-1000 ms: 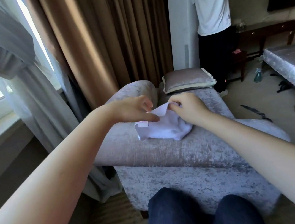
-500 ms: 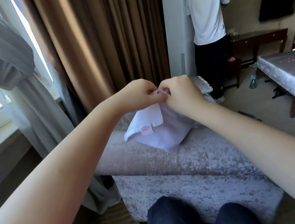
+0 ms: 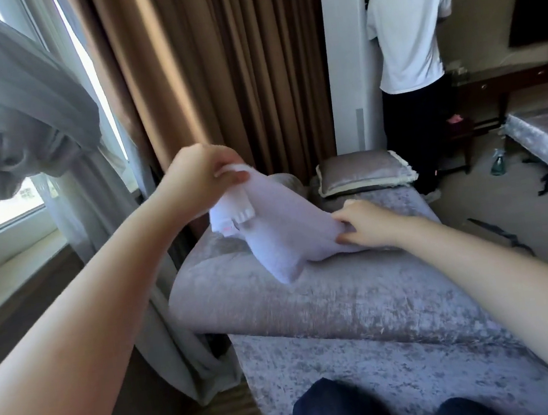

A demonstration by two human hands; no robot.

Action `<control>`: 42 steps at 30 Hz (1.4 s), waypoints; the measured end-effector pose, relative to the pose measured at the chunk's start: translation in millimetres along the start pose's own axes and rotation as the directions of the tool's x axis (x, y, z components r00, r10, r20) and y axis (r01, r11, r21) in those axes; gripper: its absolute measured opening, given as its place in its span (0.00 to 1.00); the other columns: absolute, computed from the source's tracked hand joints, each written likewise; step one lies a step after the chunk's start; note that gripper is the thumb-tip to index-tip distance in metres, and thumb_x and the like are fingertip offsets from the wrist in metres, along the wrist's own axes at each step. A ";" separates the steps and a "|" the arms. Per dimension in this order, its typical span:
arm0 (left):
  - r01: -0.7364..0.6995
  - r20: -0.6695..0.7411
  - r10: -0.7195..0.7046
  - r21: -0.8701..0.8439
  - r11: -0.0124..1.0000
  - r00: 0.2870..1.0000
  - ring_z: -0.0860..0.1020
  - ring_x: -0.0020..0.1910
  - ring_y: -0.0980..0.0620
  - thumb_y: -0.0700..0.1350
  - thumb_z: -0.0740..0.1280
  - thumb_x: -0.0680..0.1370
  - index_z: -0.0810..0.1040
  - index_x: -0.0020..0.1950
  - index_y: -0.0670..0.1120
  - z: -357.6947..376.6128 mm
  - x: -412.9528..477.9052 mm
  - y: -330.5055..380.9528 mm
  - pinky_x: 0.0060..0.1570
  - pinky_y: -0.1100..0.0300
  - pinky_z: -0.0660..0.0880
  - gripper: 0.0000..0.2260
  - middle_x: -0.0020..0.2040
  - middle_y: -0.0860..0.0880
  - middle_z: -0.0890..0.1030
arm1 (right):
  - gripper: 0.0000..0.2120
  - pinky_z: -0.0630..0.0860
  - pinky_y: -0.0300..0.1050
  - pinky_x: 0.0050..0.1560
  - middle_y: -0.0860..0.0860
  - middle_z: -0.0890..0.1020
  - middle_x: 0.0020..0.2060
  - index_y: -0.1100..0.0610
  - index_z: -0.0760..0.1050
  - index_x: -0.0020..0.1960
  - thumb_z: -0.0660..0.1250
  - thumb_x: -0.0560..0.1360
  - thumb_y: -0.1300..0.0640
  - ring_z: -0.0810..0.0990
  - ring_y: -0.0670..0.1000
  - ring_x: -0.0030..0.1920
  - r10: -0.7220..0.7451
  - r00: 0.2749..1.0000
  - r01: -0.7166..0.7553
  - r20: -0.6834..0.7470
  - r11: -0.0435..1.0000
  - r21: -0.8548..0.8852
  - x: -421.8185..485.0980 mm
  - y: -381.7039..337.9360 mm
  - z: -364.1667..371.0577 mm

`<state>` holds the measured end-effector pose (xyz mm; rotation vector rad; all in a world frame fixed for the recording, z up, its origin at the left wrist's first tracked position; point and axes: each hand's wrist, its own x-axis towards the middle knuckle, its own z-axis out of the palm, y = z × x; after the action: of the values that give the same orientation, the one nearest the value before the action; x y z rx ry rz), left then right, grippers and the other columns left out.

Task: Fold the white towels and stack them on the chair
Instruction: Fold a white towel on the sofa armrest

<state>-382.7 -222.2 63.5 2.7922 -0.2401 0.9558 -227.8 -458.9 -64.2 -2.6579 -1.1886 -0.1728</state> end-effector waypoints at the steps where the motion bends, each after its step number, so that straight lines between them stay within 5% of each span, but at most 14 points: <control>1: 0.025 -0.065 -0.026 -0.010 1.000 0.998 0.72 0.39 0.51 0.44 0.68 0.78 0.82 0.48 0.45 -4.9 0.8 -7.6 0.35 0.62 0.63 0.05 0.33 0.56 0.74 | 0.18 0.67 0.49 0.39 0.51 0.67 0.36 0.46 0.59 0.33 0.66 0.74 0.54 0.73 0.57 0.40 0.023 0.999 -0.022 0.022 0.999 -0.046 1.2 7.0 3.5; 6: 0.188 -0.218 -0.153 0.153 0.970 0.964 0.72 0.48 0.42 0.46 0.66 0.78 0.81 0.47 0.41 -12.1 -1.5 -61.0 0.42 0.52 0.69 0.08 0.38 0.42 0.79 | 0.09 0.74 0.53 0.48 0.53 0.74 0.44 0.52 0.69 0.39 0.64 0.77 0.54 0.76 0.58 0.47 0.118 0.981 -0.143 -0.157 0.976 -0.162 8.0 18.3 -27.0; 10: 0.393 -0.256 -0.343 0.179 0.902 0.904 0.74 0.45 0.39 0.44 0.66 0.78 0.81 0.46 0.41 -11.5 -0.1 -95.9 0.40 0.52 0.70 0.08 0.39 0.40 0.79 | 0.12 0.73 0.50 0.42 0.59 0.80 0.44 0.60 0.79 0.43 0.65 0.78 0.52 0.78 0.62 0.46 0.241 0.743 -0.292 -0.624 0.956 0.021 -1.6 36.1 -105.5; 12: 0.469 -0.288 -0.421 0.126 0.874 0.860 0.73 0.39 0.41 0.44 0.65 0.78 0.81 0.46 0.42 -13.6 0.6 -104.6 0.35 0.56 0.67 0.07 0.37 0.42 0.77 | 0.13 0.72 0.50 0.39 0.58 0.79 0.42 0.60 0.78 0.40 0.65 0.78 0.52 0.77 0.61 0.43 0.243 0.661 -0.280 -0.710 0.958 0.067 -12.4 49.2 -120.2; 15: 0.449 -0.255 -0.414 0.098 0.888 0.874 0.74 0.34 0.40 0.43 0.64 0.78 0.80 0.44 0.42 -9.9 1.6 -103.9 0.29 0.58 0.65 0.07 0.34 0.40 0.77 | 0.10 0.72 0.48 0.40 0.51 0.76 0.39 0.56 0.78 0.39 0.68 0.76 0.52 0.77 0.56 0.41 0.214 0.768 -0.183 -0.603 0.977 0.113 -12.5 46.0 -93.3; 18: 0.409 -0.237 -0.382 0.076 0.909 0.893 0.77 0.37 0.39 0.43 0.63 0.78 0.81 0.47 0.42 -4.3 1.7 -96.9 0.36 0.53 0.73 0.08 0.35 0.39 0.80 | 0.04 0.73 0.45 0.42 0.48 0.80 0.40 0.55 0.80 0.45 0.70 0.74 0.54 0.79 0.52 0.42 0.137 0.924 -0.072 -0.358 0.979 0.189 0.7 26.8 -36.9; 21: 0.403 -0.243 -0.376 0.072 0.912 0.894 0.78 0.41 0.38 0.43 0.63 0.78 0.81 0.49 0.43 -0.7 -4.0 -100.6 0.39 0.53 0.72 0.08 0.36 0.38 0.80 | 0.08 0.74 0.44 0.48 0.49 0.81 0.48 0.53 0.78 0.53 0.70 0.74 0.55 0.79 0.51 0.49 0.015 0.989 0.010 -0.146 0.985 0.170 12.6 12.7 6.9; 24: 0.413 -0.240 -0.389 0.059 0.909 0.890 0.78 0.41 0.38 0.42 0.63 0.78 0.81 0.48 0.42 0.5 -12.9 -109.8 0.39 0.52 0.74 0.08 0.36 0.38 0.81 | 0.10 0.74 0.45 0.56 0.44 0.79 0.54 0.50 0.78 0.58 0.65 0.78 0.54 0.77 0.46 0.54 -0.039 0.999 0.043 -0.023 0.983 0.179 17.0 5.0 30.0; 27: 0.426 -0.214 -0.404 0.064 0.902 0.889 0.78 0.38 0.38 0.43 0.62 0.77 0.80 0.45 0.40 1.0 -18.4 -118.1 0.38 0.49 0.76 0.09 0.33 0.39 0.80 | 0.11 0.76 0.51 0.53 0.37 0.81 0.45 0.45 0.79 0.46 0.58 0.79 0.53 0.78 0.44 0.49 -0.050 0.998 0.059 -0.043 0.975 0.215 14.4 0.3 36.1; 31: 0.458 -0.190 -0.444 0.038 0.888 0.876 0.78 0.38 0.39 0.41 0.62 0.78 0.80 0.45 0.40 5.7 -19.7 -118.8 0.39 0.51 0.75 0.08 0.33 0.40 0.80 | 0.19 0.71 0.47 0.49 0.40 0.72 0.35 0.38 0.72 0.42 0.55 0.76 0.62 0.73 0.53 0.42 -0.083 0.979 0.093 0.187 0.994 -0.049 -2.7 13.3 32.0; 35: 0.440 -0.201 -0.434 -0.018 0.898 0.878 0.80 0.37 0.42 0.41 0.62 0.78 0.80 0.46 0.43 10.8 -19.9 -119.5 0.41 0.52 0.77 0.07 0.33 0.42 0.81 | 0.29 0.68 0.45 0.37 0.38 0.66 0.53 0.42 0.61 0.72 0.59 0.77 0.66 0.75 0.54 0.47 -0.077 0.963 0.133 0.258 0.969 -0.206 -5.6 30.7 35.7; 37: 0.439 -0.208 -0.436 -0.035 0.898 0.876 0.80 0.38 0.42 0.41 0.63 0.78 0.80 0.46 0.44 10.5 -18.8 -119.7 0.42 0.51 0.77 0.07 0.34 0.42 0.81 | 0.25 0.64 0.45 0.33 0.44 0.65 0.57 0.44 0.65 0.69 0.60 0.77 0.66 0.71 0.51 0.39 -0.085 0.955 0.165 0.283 0.948 -0.273 0.1 26.4 36.1; 39: 0.447 -0.211 -0.444 -0.034 0.894 0.871 0.80 0.38 0.42 0.41 0.63 0.78 0.80 0.46 0.42 9.1 -18.9 -121.8 0.42 0.51 0.77 0.07 0.34 0.42 0.81 | 0.13 0.62 0.47 0.34 0.51 0.66 0.57 0.52 0.69 0.55 0.62 0.76 0.66 0.63 0.50 0.34 -0.061 0.950 0.168 0.306 0.927 -0.336 5.4 19.5 32.3; 42: 0.487 -0.243 -0.492 -0.082 0.869 0.836 0.80 0.40 0.43 0.40 0.62 0.78 0.80 0.46 0.43 5.2 -22.1 -127.8 0.38 0.56 0.73 0.07 0.33 0.43 0.81 | 0.11 0.63 0.46 0.43 0.53 0.67 0.62 0.57 0.72 0.58 0.63 0.76 0.62 0.68 0.53 0.44 0.000 0.944 0.167 0.330 0.863 -0.477 6.4 26.4 24.6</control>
<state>-370.1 -97.2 30.7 2.4721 0.4825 1.1418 -203.5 -465.2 -90.9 -3.1788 -1.5421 -0.0692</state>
